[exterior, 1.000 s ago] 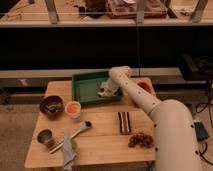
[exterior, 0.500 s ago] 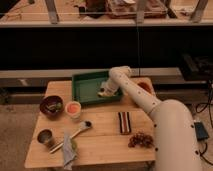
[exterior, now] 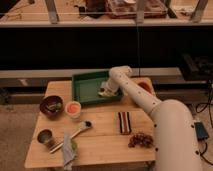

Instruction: Place banana in metal cup

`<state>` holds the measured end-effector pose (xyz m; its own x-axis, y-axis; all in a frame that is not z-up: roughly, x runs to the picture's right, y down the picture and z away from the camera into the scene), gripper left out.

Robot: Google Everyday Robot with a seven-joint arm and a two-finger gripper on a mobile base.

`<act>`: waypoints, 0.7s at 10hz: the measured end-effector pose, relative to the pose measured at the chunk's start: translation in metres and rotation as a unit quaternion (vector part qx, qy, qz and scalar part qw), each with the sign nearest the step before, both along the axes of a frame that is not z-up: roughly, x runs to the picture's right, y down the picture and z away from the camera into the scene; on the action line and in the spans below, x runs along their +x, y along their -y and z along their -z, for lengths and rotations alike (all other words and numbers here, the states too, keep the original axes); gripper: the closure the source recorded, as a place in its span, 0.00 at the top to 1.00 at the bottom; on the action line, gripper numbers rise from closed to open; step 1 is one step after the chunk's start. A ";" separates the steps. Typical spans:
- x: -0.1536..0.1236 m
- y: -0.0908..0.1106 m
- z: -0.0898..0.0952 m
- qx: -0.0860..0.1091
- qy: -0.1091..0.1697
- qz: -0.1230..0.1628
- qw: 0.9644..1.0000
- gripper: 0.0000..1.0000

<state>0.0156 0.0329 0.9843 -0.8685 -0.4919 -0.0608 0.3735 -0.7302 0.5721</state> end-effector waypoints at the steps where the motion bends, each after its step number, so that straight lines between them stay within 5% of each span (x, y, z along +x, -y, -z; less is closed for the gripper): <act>1: 0.001 0.008 0.008 0.001 0.000 -0.003 1.000 0.19; 4: -0.004 0.038 0.042 0.002 0.004 -0.004 1.000 0.19; 7: -0.005 0.039 0.046 -0.002 0.020 -0.010 1.000 0.19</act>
<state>0.0102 -0.0059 0.9386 -0.8554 -0.5094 -0.0938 0.3646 -0.7208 0.5895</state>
